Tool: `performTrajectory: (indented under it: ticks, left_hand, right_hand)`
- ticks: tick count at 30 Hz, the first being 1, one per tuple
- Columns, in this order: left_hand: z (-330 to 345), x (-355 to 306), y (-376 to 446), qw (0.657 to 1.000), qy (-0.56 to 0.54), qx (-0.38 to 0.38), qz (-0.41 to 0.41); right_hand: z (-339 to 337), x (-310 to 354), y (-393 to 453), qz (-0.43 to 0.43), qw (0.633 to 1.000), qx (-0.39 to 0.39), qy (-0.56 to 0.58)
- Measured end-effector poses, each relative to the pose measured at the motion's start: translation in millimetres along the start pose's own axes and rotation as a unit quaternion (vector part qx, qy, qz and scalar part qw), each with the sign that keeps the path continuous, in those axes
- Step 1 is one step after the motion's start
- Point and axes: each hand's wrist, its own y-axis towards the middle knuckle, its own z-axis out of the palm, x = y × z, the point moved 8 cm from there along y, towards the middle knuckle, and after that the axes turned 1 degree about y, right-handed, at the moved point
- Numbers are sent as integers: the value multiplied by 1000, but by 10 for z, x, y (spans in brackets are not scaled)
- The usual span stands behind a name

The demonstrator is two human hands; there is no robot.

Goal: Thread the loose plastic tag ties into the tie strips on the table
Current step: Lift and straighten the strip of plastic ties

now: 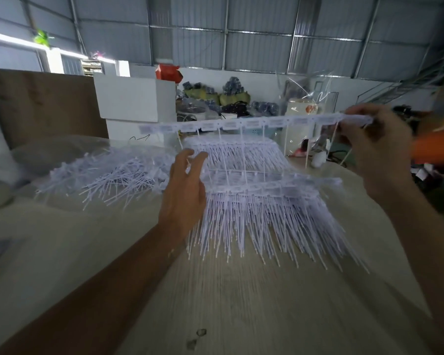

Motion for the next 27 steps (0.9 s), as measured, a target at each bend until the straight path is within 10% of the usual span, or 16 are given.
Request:
performTrajectory:
  ticks: [6, 13, 16, 20, 27]
  left_hand:
    - [-552, -327, 330, 981, -30, -154, 117]
    - [-11, -26, 228, 996, -74, 52, 0]
    - [-81, -82, 317, 997, -49, 22, 54]
    - [-31, -65, 302, 999, -28, 36, 16]
    - [-108, -64, 269, 996, 71, 10, 57]
  right_hand:
    - [-224, 541, -6, -102, 987, -102, 63]
    - [-17, -160, -119, 35, 997, -60, -19]
    - [-69, 77, -98, -77, 986, -147, -9]
    - [231, -170, -76, 55, 993, -102, 27]
    - [113, -9, -155, -4, 990, -131, 51]
